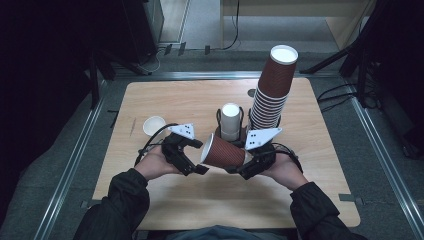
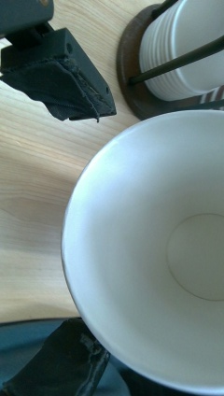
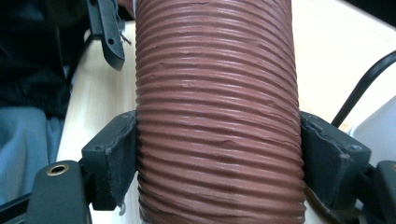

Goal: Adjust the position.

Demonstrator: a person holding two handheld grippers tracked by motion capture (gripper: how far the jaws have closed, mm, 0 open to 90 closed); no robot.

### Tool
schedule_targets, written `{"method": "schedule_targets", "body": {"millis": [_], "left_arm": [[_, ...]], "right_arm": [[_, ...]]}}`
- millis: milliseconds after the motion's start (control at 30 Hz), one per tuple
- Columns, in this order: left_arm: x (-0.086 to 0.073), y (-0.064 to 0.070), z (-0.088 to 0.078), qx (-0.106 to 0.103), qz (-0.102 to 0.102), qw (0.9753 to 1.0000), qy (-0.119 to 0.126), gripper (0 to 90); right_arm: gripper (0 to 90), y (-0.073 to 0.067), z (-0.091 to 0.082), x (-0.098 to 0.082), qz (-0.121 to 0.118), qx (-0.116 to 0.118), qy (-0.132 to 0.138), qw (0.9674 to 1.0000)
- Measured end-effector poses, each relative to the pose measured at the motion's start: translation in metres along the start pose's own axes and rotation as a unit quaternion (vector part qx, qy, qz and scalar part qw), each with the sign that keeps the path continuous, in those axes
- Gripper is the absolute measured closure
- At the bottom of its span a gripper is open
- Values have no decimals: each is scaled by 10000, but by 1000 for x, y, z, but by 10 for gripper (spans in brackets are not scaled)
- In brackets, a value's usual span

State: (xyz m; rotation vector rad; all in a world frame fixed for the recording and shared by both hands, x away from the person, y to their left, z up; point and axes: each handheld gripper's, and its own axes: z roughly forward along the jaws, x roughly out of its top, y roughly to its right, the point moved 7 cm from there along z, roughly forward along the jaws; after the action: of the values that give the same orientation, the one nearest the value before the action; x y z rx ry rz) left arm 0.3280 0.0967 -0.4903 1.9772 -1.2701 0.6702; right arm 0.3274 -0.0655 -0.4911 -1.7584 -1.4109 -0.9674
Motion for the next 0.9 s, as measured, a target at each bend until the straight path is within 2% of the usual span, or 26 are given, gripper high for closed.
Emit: {"method": "schedule_targets", "body": {"millis": [133, 233, 400, 700, 900], "left_arm": [[5, 3, -1, -134, -87, 9996, 224, 0], [8, 5, 1, -221, -104, 9993, 285, 0], [9, 7, 6, -234, -105, 9994, 249, 0], [11, 8, 9, -376, -212, 9986, 299, 0], [7, 8, 11, -348, -144, 9992, 107, 41]], "right_arm": [[203, 0, -1, 3, 77, 52, 233, 9997], [203, -1, 1, 4, 78, 78, 294, 9995], [202, -5, 6, 6, -4, 142, 324, 9994], [202, -12, 14, 6, -120, 214, 273, 9993], [201, -16, 21, 3, -250, 223, 51, 9994]]}}
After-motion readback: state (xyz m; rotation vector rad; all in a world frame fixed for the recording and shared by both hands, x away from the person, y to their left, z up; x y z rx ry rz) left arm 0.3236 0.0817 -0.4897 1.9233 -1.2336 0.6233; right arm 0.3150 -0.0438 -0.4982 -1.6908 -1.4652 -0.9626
